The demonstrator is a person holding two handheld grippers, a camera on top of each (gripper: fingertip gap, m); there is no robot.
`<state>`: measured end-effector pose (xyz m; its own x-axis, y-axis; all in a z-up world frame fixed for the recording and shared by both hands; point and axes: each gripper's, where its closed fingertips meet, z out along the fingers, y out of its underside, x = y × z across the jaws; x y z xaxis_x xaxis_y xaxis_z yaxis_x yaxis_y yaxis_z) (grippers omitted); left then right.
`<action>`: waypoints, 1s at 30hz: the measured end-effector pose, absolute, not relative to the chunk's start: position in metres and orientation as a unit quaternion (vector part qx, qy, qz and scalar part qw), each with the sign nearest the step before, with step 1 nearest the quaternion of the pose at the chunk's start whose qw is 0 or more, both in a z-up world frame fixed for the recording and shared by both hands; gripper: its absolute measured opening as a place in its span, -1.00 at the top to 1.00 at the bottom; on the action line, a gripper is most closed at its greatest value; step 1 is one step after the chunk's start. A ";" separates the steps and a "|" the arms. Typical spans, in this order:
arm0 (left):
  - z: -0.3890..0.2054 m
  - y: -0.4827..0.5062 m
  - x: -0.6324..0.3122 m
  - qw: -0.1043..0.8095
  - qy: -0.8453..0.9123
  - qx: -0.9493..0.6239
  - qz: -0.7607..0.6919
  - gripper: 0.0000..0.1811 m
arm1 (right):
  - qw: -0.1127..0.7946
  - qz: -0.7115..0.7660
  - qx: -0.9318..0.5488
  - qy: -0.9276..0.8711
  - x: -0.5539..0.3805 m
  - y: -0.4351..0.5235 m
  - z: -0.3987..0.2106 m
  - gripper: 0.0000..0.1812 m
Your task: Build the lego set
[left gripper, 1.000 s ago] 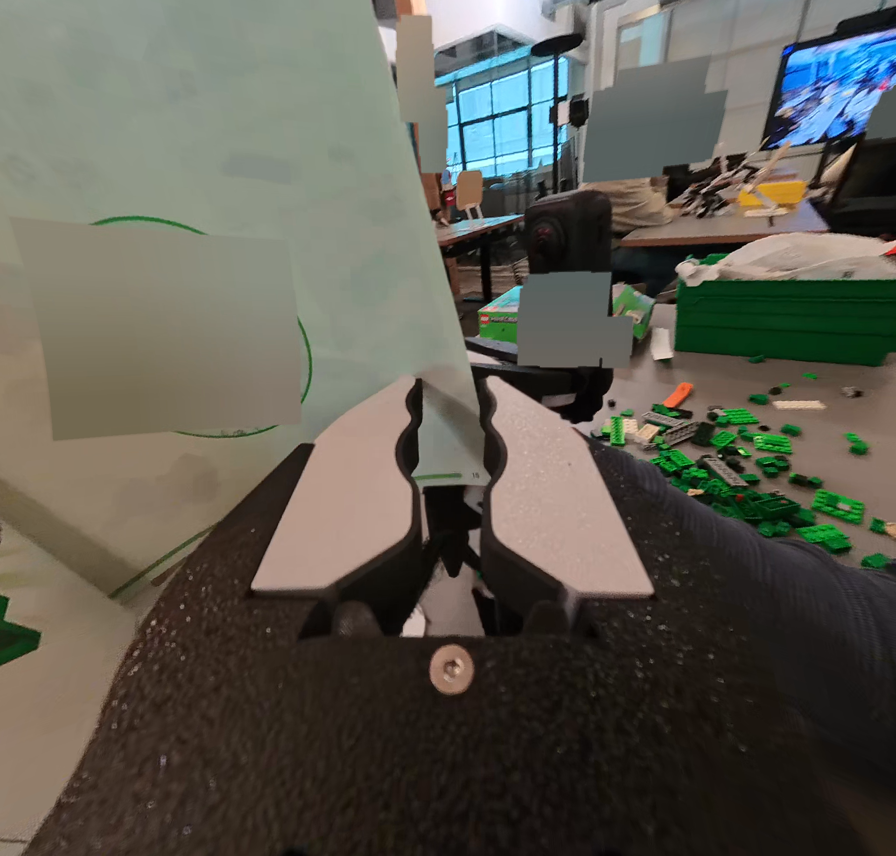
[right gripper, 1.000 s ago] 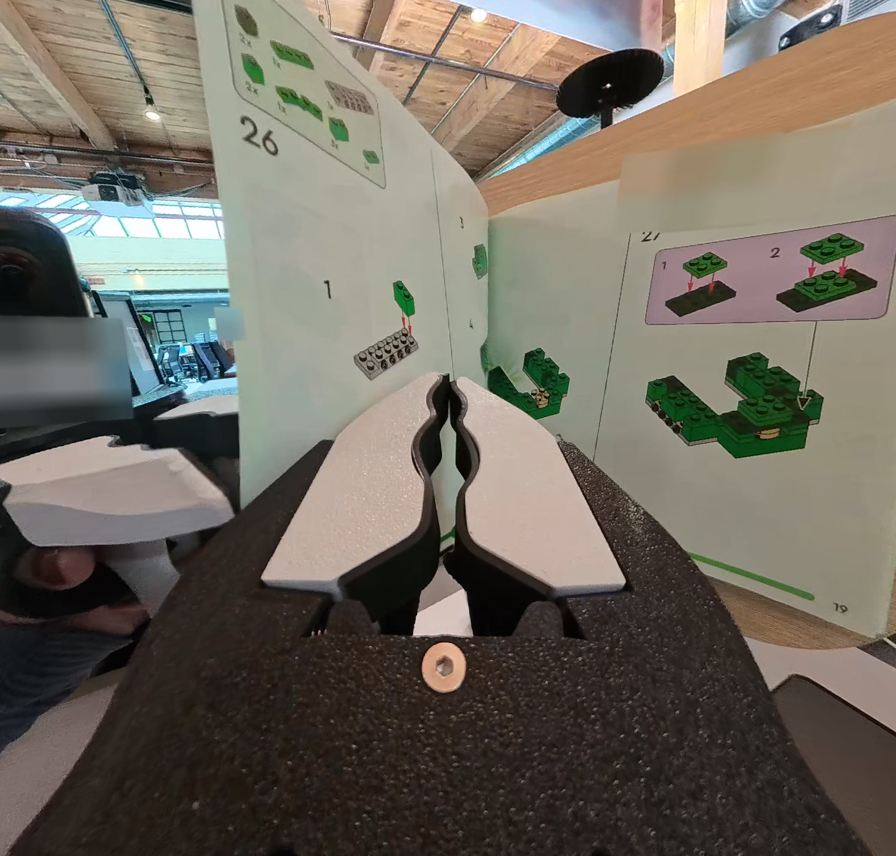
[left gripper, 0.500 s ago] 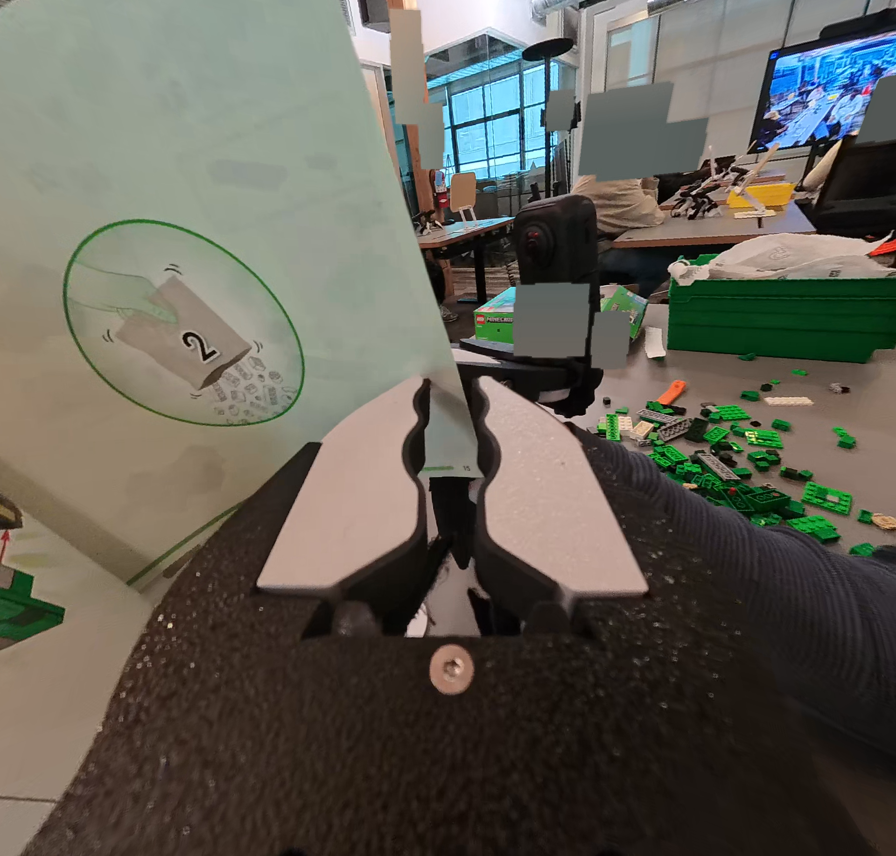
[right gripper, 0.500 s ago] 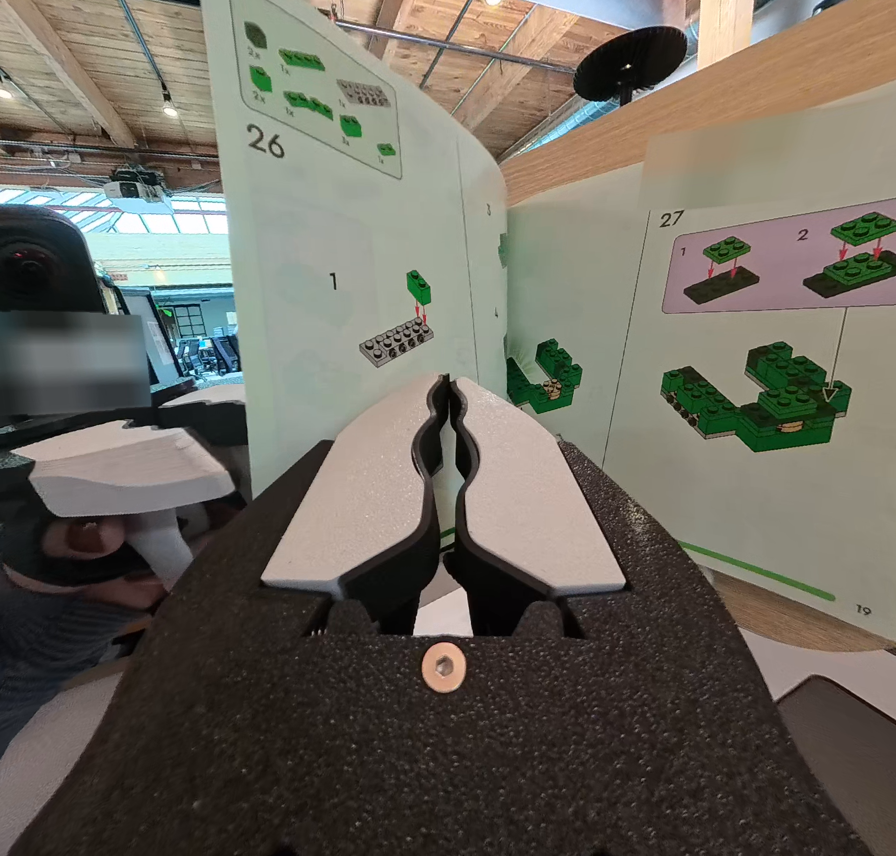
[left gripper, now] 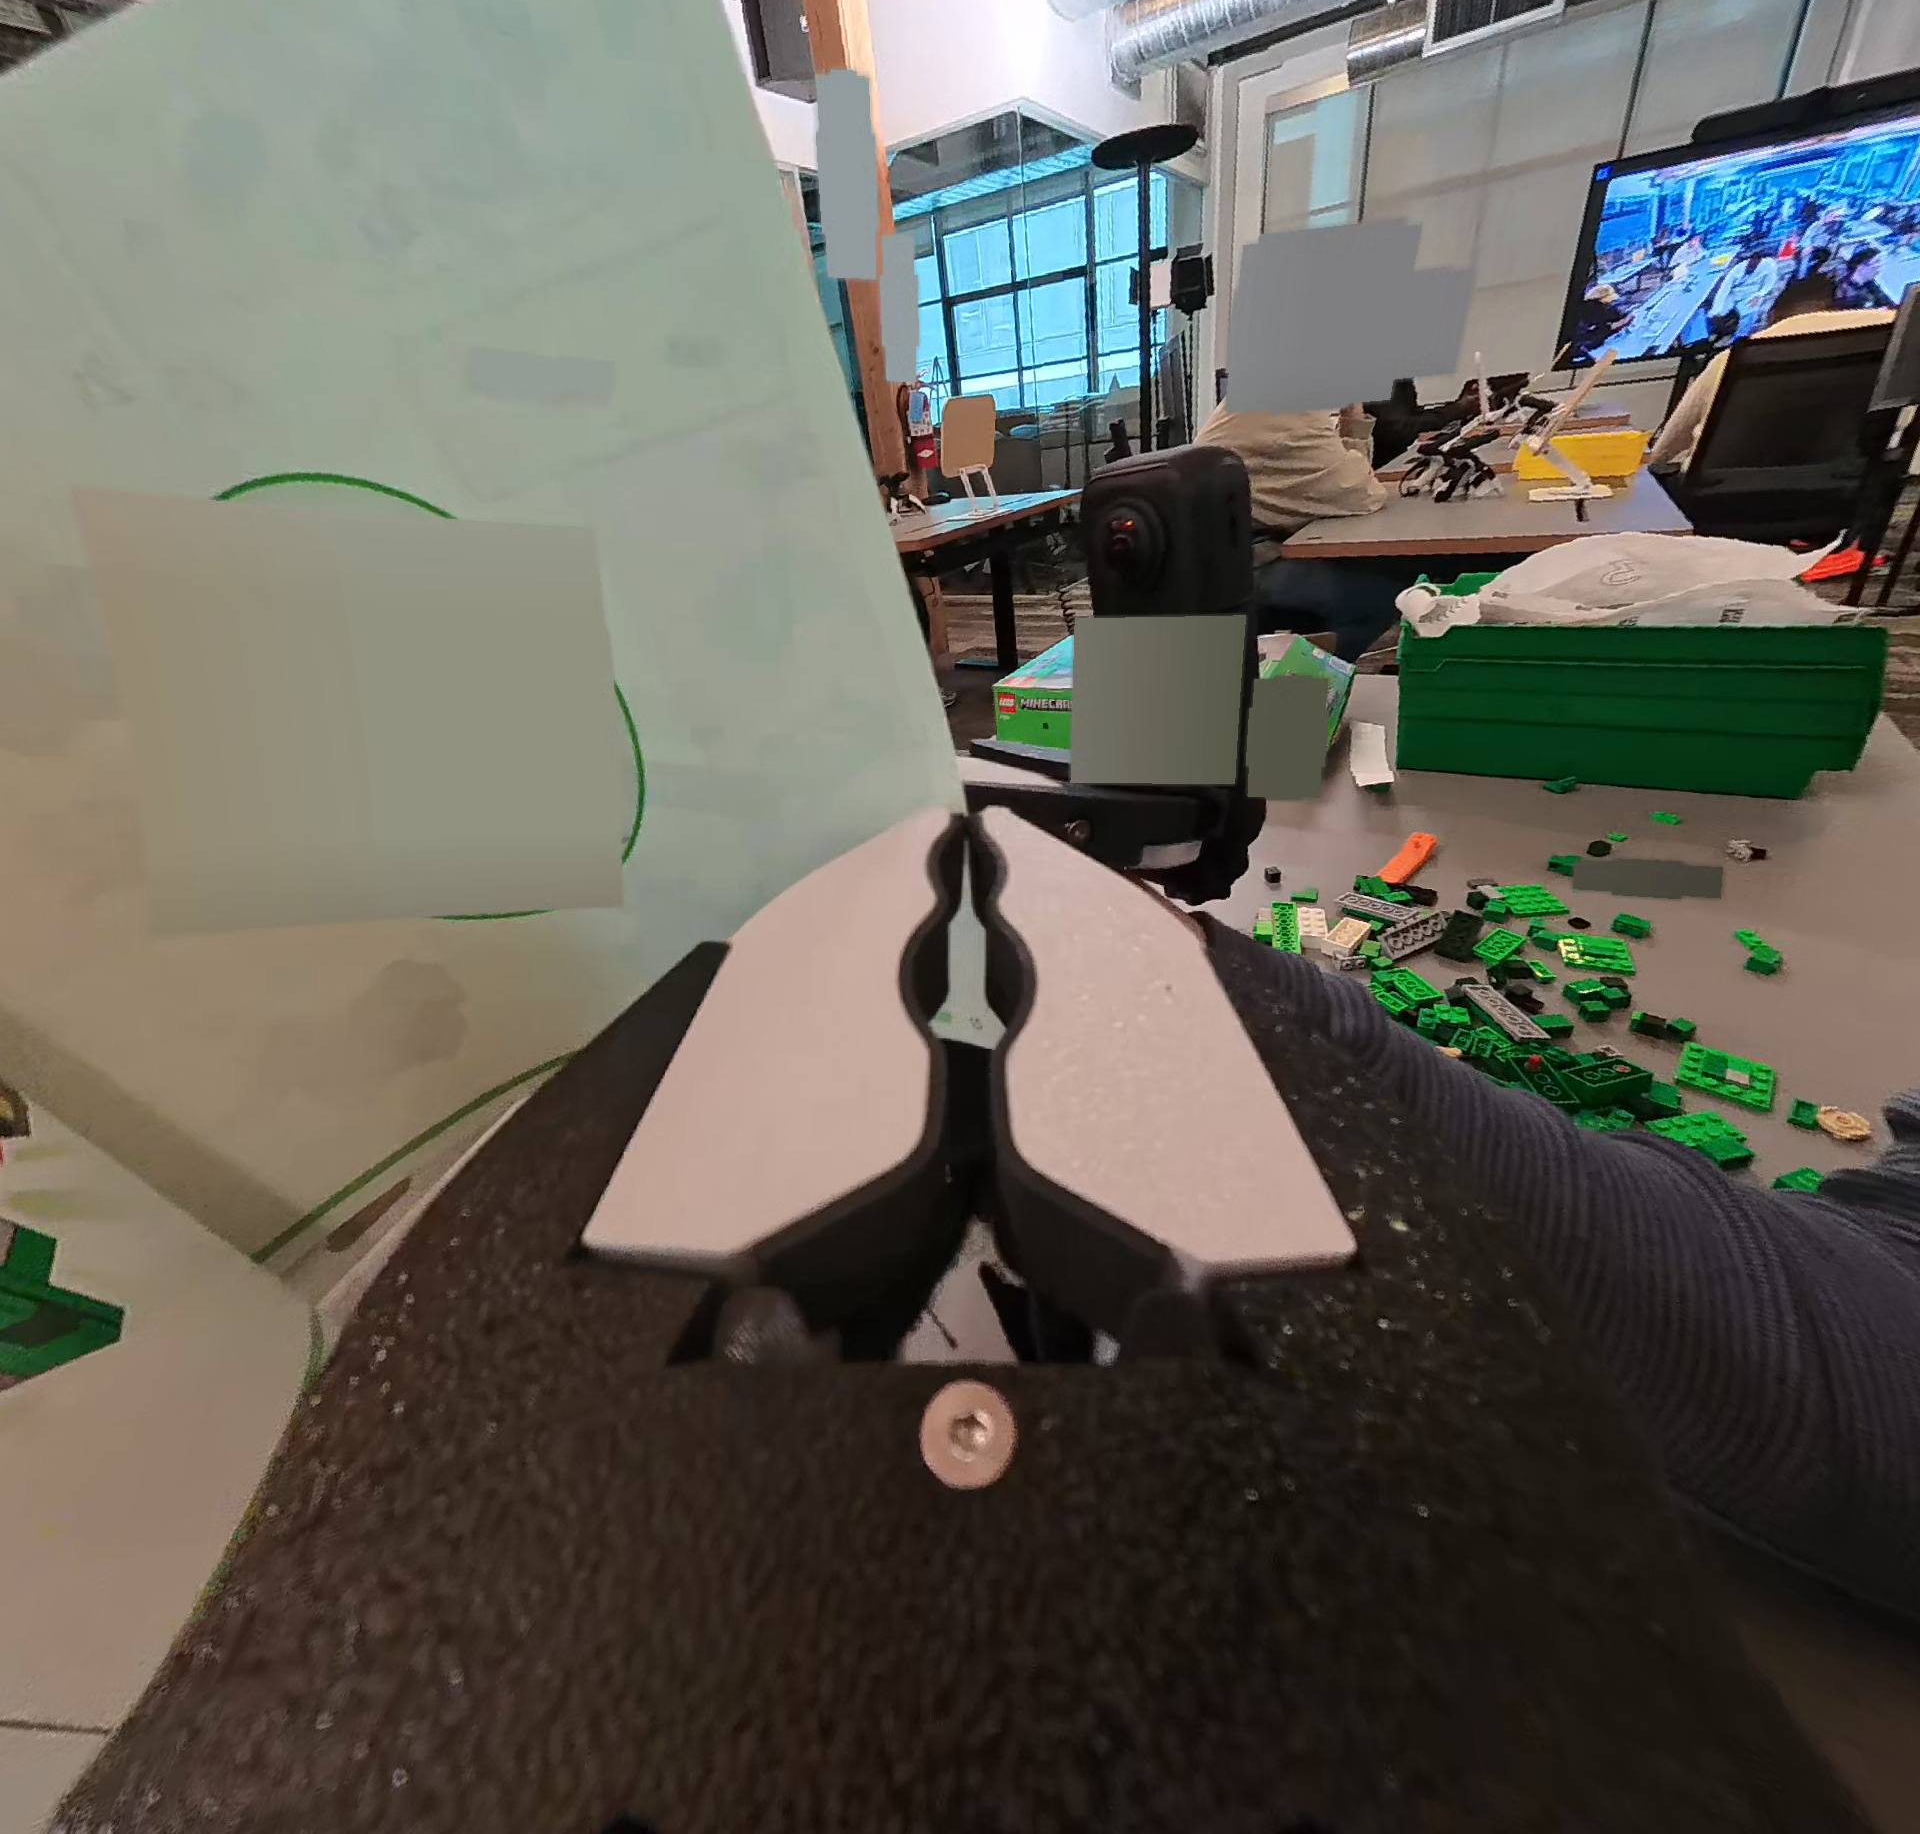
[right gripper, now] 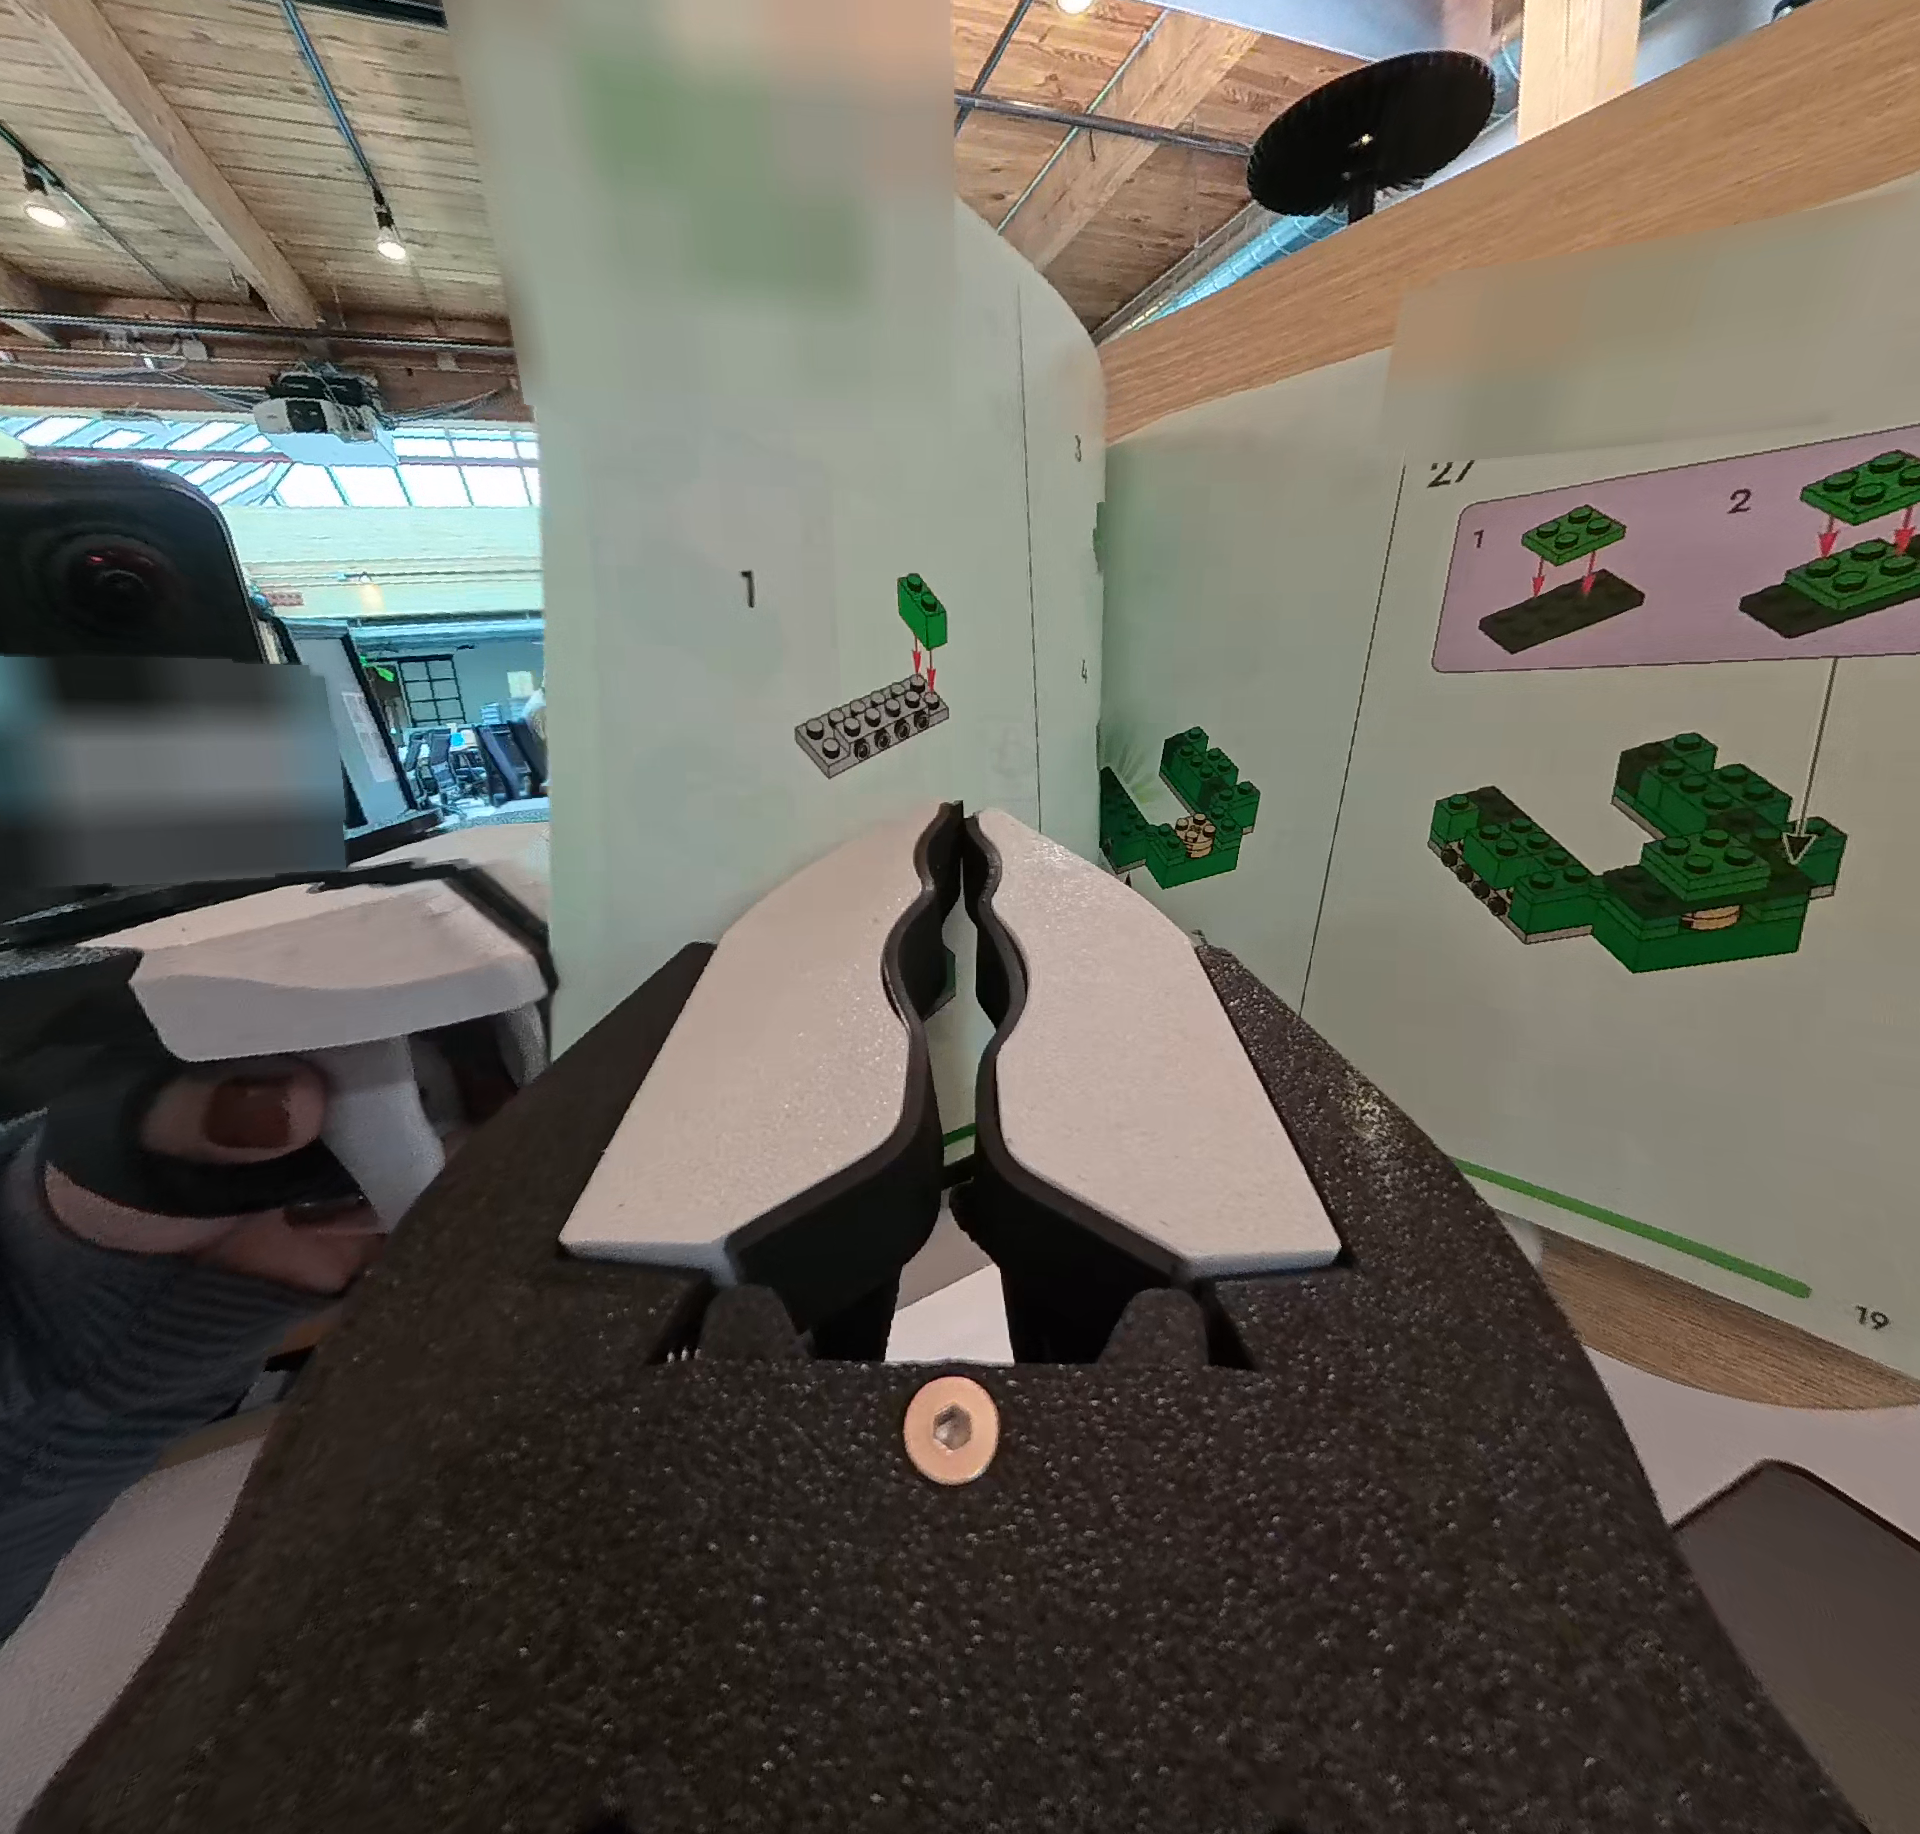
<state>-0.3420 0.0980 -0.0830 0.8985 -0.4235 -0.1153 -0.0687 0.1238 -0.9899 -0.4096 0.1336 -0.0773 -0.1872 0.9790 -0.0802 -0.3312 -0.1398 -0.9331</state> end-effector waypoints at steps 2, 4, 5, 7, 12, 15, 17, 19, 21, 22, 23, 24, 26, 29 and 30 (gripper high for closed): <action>-0.083 0.099 -0.342 0.726 0.187 -0.651 -0.123 1.00 | 0.504 0.650 -0.386 -0.418 -0.409 0.133 -0.077 1.00; -0.085 0.100 -0.342 0.721 0.187 -0.656 -0.123 1.00 | 0.501 0.653 -0.385 -0.417 -0.409 0.133 -0.077 1.00; -0.086 0.100 -0.342 0.719 0.187 -0.658 -0.123 1.00 | 0.500 0.654 -0.385 -0.417 -0.409 0.133 -0.077 1.00; -0.087 0.101 -0.341 0.717 0.188 -0.659 -0.127 1.00 | 0.498 0.656 -0.384 -0.417 -0.409 0.133 -0.077 1.00; -0.086 0.100 -0.338 0.719 0.186 -0.653 -0.152 1.00 | 0.493 0.663 -0.385 -0.411 -0.406 0.135 -0.075 1.00; -0.084 0.102 -0.346 0.728 0.170 -0.650 -0.140 1.00 | 0.494 0.663 -0.381 -0.415 -0.397 0.138 -0.072 0.95; -0.081 0.102 -0.350 0.736 0.160 -0.644 -0.134 1.00 | 0.484 0.675 -0.357 -0.428 -0.384 0.135 -0.066 0.80; -0.079 0.103 -0.354 0.744 0.148 -0.638 -0.129 1.00 | 0.466 0.681 -0.336 -0.454 -0.370 0.130 -0.062 0.61; -0.078 0.103 -0.357 0.748 0.138 -0.636 -0.129 1.00 | 0.454 0.659 -0.331 -0.500 -0.361 0.123 -0.068 0.45; -0.077 0.103 -0.358 0.750 0.135 -0.635 -0.131 1.00 | 0.453 0.637 -0.332 -0.527 -0.358 0.120 -0.074 0.42; -0.077 0.103 -0.359 0.751 0.131 -0.633 -0.133 1.00 | 0.454 0.612 -0.337 -0.553 -0.358 0.118 -0.081 0.41; -0.077 0.104 -0.360 0.753 0.127 -0.632 -0.135 1.00 | 0.457 0.586 -0.344 -0.574 -0.358 0.117 -0.088 0.39; -0.076 0.104 -0.360 0.754 0.124 -0.629 -0.140 1.00 | 0.454 0.545 -0.358 -0.607 -0.362 0.115 -0.100 0.35; -0.075 0.103 -0.360 0.756 0.124 -0.626 -0.142 1.00 | 0.437 0.528 -0.364 -0.630 -0.368 0.108 -0.109 0.32; -0.075 0.103 -0.360 0.757 0.124 -0.626 -0.141 1.00 | 0.433 0.530 -0.363 -0.632 -0.370 0.106 -0.109 0.31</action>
